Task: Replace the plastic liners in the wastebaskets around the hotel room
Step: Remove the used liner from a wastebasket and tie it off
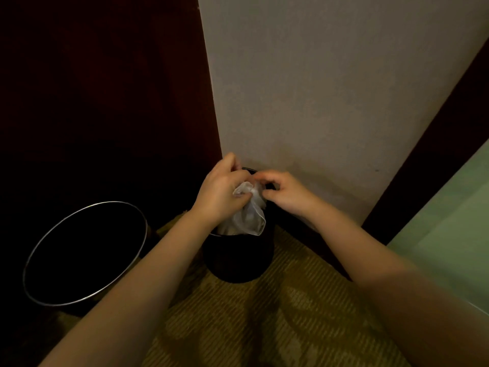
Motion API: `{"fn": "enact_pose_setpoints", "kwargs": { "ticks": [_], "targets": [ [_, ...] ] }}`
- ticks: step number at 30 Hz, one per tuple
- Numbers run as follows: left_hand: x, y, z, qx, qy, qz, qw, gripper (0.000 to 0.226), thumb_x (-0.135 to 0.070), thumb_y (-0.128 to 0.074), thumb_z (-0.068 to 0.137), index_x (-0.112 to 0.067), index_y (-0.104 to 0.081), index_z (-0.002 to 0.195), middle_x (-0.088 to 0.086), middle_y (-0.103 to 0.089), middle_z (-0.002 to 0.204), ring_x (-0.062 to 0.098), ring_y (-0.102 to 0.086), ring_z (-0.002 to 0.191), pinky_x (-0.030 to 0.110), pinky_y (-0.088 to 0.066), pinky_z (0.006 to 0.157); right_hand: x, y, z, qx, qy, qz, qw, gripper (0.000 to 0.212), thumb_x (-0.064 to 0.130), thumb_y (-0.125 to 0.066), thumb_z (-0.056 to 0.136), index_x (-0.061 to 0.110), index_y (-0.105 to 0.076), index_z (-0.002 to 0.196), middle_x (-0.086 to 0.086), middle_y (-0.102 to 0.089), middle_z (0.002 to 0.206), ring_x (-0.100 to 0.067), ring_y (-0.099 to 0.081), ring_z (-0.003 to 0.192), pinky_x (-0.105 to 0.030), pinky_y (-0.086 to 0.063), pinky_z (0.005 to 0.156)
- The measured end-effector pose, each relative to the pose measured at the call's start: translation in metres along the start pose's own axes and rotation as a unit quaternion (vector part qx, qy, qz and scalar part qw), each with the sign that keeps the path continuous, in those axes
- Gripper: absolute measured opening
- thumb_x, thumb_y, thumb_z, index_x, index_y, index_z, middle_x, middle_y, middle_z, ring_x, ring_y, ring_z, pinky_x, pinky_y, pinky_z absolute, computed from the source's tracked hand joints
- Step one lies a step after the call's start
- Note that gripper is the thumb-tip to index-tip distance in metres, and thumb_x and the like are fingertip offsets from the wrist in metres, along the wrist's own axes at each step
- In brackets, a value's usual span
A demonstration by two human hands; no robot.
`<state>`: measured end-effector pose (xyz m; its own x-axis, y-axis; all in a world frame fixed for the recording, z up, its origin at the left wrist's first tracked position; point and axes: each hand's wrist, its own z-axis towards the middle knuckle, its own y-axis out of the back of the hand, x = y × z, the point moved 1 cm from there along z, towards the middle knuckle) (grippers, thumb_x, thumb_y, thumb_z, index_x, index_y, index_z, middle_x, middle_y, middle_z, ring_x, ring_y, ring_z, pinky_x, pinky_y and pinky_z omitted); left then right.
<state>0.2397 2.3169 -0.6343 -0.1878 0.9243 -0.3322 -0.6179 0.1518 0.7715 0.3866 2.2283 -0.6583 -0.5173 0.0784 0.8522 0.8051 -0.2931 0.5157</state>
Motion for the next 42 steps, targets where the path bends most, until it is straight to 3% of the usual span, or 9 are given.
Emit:
{"fn": "enact_pose_setpoints", "kwargs": {
  "ticks": [3, 7, 10, 14, 20, 25, 34, 39, 42],
  "targets": [
    [0.0, 0.001, -0.003, 0.0, -0.001, -0.012, 1.0, 0.017, -0.022, -0.057, 0.077, -0.008, -0.067, 0.08, -0.002, -0.051, 0.079, 0.013, -0.05, 0.061, 0.02, -0.036, 0.049, 0.0, -0.006, -0.001, -0.012, -0.003, -0.022, 1.0, 0.023, 0.001, -0.061, 0.088, 0.023, -0.065, 0.093, -0.002, -0.066, 0.096, -0.021, -0.061, 0.096, -0.035, -0.048, 0.088],
    [0.012, 0.002, -0.009, 0.006, -0.011, -0.009, 1.0, 0.015, -0.01, -0.071, 0.079, -0.006, -0.071, 0.094, 0.004, -0.064, 0.084, 0.015, -0.06, 0.07, 0.027, -0.049, 0.06, 0.006, -0.002, -0.002, -0.049, 0.012, -0.049, 0.998, 0.019, 0.012, -0.06, 0.092, 0.025, -0.057, 0.08, 0.009, -0.057, 0.078, -0.012, -0.055, 0.077, -0.03, -0.042, 0.069],
    [0.02, 0.001, -0.014, -0.003, 0.001, -0.011, 1.0, 0.02, -0.011, -0.07, 0.083, -0.006, -0.073, 0.102, 0.005, -0.067, 0.084, 0.012, -0.059, 0.069, 0.026, -0.051, 0.063, 0.006, 0.002, -0.003, -0.069, 0.028, -0.123, 0.99, 0.013, 0.016, -0.055, 0.095, 0.024, -0.055, 0.086, 0.003, -0.06, 0.081, -0.018, -0.057, 0.078, -0.034, -0.045, 0.069],
    [0.025, -0.002, -0.017, -0.039, 0.057, -0.022, 0.997, 0.007, -0.007, -0.071, 0.082, -0.006, -0.074, 0.088, 0.005, -0.069, 0.081, 0.015, -0.063, 0.07, 0.031, -0.055, 0.065, -0.003, 0.004, -0.003, -0.106, 0.016, -0.181, 0.978, 0.012, 0.021, -0.052, 0.096, 0.028, -0.054, 0.086, 0.003, -0.057, 0.075, -0.025, -0.058, 0.075, -0.041, -0.049, 0.067],
    [0.037, -0.006, -0.022, 0.025, 0.098, 0.022, 0.995, 0.008, -0.005, -0.066, 0.085, -0.005, -0.068, 0.077, 0.006, -0.065, 0.077, 0.018, -0.06, 0.07, 0.028, -0.049, 0.065, -0.023, 0.001, -0.004, -0.116, -0.061, -0.215, 0.968, 0.016, 0.022, -0.054, 0.093, 0.028, -0.052, 0.078, 0.003, -0.056, 0.07, -0.029, -0.059, 0.075, -0.045, -0.053, 0.069],
    [0.071, -0.002, -0.046, 0.055, 0.175, 0.07, 0.981, 0.009, -0.009, -0.062, 0.088, -0.006, -0.066, 0.081, 0.006, -0.064, 0.081, 0.02, -0.06, 0.075, 0.034, -0.051, 0.068, -0.045, 0.01, -0.022, -0.116, -0.145, -0.266, 0.946, 0.015, 0.021, -0.049, 0.098, 0.015, -0.061, 0.093, -0.011, -0.065, 0.095, -0.034, -0.058, 0.089, -0.036, -0.045, 0.067],
    [0.088, 0.004, -0.067, 0.1, 0.258, 0.145, 0.95, 0.015, -0.007, -0.051, 0.093, -0.007, -0.059, 0.08, 0.009, -0.057, 0.079, 0.025, -0.055, 0.071, 0.036, -0.047, 0.062, -0.057, 0.015, -0.037, -0.1, -0.209, -0.326, 0.917, 0.019, 0.02, -0.043, 0.099, 0.013, -0.06, 0.1, -0.012, -0.064, 0.102, -0.032, -0.06, 0.091, -0.03, -0.037, 0.063],
    [0.085, 0.004, -0.06, 0.056, 0.275, 0.12, 0.952, 0.012, -0.009, -0.052, 0.093, -0.009, -0.057, 0.081, 0.007, -0.055, 0.08, 0.023, -0.055, 0.07, 0.034, -0.045, 0.059, -0.053, 0.01, -0.031, -0.13, -0.207, -0.212, 0.946, 0.017, 0.018, -0.046, 0.098, 0.015, -0.058, 0.087, -0.008, -0.059, 0.083, -0.03, -0.059, 0.078, -0.039, -0.049, 0.064],
    [0.076, 0.002, -0.055, 0.077, 0.257, 0.113, 0.957, 0.009, -0.011, -0.055, 0.091, -0.008, -0.059, 0.083, 0.004, -0.052, 0.089, 0.021, -0.055, 0.075, 0.036, -0.05, 0.064, -0.05, 0.006, -0.03, -0.134, -0.203, -0.164, 0.956, 0.015, 0.015, -0.05, 0.095, 0.013, -0.061, 0.085, -0.008, -0.06, 0.081, -0.03, -0.06, 0.079, -0.043, -0.051, 0.07]
  ]
}}
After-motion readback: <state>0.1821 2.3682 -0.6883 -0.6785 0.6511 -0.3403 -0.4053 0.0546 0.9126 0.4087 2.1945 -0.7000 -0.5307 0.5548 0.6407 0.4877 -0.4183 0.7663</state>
